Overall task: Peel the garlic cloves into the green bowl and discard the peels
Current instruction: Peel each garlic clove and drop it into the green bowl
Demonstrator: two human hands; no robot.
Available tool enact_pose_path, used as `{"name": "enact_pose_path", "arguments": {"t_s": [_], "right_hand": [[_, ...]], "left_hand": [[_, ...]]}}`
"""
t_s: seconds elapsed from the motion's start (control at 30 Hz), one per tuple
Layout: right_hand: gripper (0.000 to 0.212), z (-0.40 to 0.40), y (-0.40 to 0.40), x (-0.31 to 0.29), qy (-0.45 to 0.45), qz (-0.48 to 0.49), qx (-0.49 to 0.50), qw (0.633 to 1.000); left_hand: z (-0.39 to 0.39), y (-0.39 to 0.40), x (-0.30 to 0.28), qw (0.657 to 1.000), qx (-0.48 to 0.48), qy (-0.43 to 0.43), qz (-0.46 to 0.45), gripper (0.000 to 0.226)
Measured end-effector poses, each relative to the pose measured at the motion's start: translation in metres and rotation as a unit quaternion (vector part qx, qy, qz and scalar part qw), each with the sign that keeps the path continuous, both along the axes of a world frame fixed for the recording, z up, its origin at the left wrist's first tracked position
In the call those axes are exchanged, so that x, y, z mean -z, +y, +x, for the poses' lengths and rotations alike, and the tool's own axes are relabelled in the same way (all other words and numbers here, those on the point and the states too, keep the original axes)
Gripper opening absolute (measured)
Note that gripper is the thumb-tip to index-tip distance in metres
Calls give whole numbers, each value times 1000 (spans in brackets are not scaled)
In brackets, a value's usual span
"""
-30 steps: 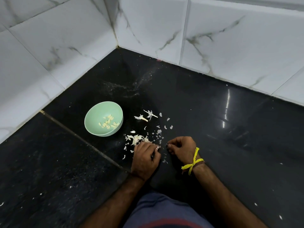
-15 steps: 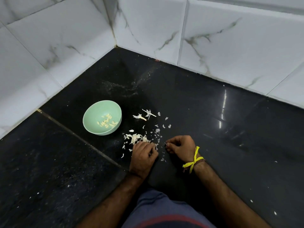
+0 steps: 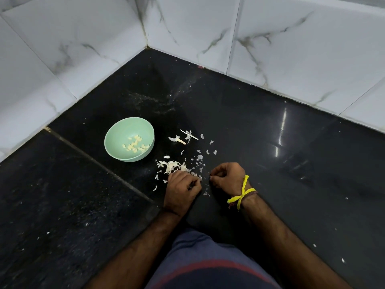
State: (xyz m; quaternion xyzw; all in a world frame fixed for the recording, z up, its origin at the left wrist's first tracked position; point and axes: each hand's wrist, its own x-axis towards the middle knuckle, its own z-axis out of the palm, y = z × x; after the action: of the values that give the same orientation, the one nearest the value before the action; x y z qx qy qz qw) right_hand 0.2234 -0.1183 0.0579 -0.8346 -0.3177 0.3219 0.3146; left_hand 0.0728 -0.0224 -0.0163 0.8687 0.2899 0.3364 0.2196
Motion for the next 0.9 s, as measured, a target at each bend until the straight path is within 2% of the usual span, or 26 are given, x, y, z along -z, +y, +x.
{"name": "enact_pose_path", "arguments": {"t_s": [0.13,0.4,0.57,0.63,0.8,0.9], "right_hand": [[6,2,5,-2,-19,-28,-23,999],[6,-2,15,0,-40,-96,-55,993],[20,-5,17,5,-57,-126,-54,989],[23,-9,14,4,-64,-119,-61,989],[6,-16,12,-4,-72,-52,-48,995],[5,-15,11,-8,-68,-49,-34,996]], "left_hand": [[0,-1,-6,1000,0,17,-22,21],[1,-1,-8,1000,-10,26,-6,12],[-1,0,-9,999,9,33,2,18],[0,0,-10,999,6,34,-5,11],[1,0,-13,999,13,36,-16,11],[1,-1,-12,999,7,42,-9,10]]}}
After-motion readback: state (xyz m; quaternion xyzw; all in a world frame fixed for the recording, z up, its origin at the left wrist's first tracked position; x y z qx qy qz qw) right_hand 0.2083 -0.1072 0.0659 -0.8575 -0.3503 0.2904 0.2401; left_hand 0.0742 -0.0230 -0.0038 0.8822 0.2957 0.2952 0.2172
